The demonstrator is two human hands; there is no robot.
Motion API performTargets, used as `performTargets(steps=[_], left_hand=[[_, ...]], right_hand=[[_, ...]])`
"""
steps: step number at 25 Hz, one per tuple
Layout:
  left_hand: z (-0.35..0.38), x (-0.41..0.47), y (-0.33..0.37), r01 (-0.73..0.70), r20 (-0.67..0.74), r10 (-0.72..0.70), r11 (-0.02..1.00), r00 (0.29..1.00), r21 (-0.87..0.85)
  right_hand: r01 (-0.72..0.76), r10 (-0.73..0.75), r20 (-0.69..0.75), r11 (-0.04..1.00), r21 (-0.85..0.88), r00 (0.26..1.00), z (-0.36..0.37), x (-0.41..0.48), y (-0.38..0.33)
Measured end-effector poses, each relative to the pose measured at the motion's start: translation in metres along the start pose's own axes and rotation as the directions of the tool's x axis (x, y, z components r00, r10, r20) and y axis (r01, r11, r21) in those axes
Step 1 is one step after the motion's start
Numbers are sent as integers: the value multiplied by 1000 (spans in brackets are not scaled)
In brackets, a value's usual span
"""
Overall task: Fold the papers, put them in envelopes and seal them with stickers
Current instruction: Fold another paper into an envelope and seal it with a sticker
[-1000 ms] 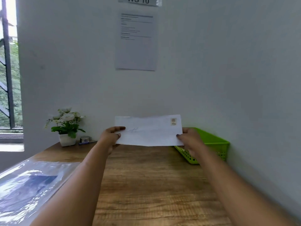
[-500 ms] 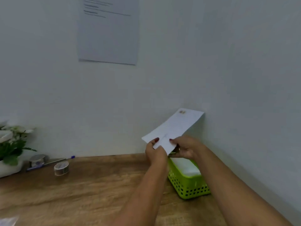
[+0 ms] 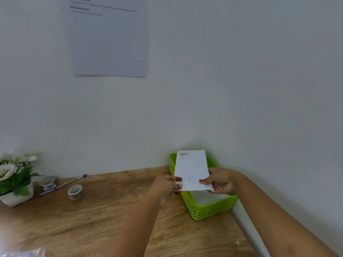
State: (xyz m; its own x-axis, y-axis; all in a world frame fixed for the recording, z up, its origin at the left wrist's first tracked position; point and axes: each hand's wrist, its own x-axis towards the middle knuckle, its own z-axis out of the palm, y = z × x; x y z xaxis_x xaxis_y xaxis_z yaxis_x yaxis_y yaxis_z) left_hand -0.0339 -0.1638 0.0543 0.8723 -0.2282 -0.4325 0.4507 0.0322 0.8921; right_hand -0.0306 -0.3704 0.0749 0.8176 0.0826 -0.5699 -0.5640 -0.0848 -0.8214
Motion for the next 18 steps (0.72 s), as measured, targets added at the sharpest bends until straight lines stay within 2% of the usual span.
performTargets(steps=[3, 7, 8, 10, 13, 15, 17, 18], left_hand=[[28, -12, -3, 39, 15, -41, 994, 999, 107], [54, -3, 0, 44, -7, -43, 989, 999, 139], [59, -4, 0, 54, 7, -56, 981, 998, 186], [70, -13, -2, 88, 58, -110, 949, 992, 303], [81, -17, -5, 58, 64, -98, 887, 993, 458], [82, -13, -2, -25, 38, 1, 771, 999, 636], [75, -9, 5, -102, 12, 156, 583, 988, 806], [70, -5, 8, -108, -7, 210, 529, 978, 842]], right_hand=[[-70, 38, -175, 982, -178, 984, -8, 1, 10], [-88, -36, -361, 943, -321, 932, -15, 9, 20], [-111, -72, -393, 899, -424, 917, -19, 10, 20], [-196, -134, -426, 739, -645, 895, -26, 9, 20], [-269, -189, -417, 521, -810, 889, -32, 7, 19], [-267, -245, -413, 465, -844, 877, -33, 9, 16], [-237, -296, -413, 486, -841, 861, -32, 15, 13], [-218, -299, -404, 501, -838, 865, -31, 20, 12]])
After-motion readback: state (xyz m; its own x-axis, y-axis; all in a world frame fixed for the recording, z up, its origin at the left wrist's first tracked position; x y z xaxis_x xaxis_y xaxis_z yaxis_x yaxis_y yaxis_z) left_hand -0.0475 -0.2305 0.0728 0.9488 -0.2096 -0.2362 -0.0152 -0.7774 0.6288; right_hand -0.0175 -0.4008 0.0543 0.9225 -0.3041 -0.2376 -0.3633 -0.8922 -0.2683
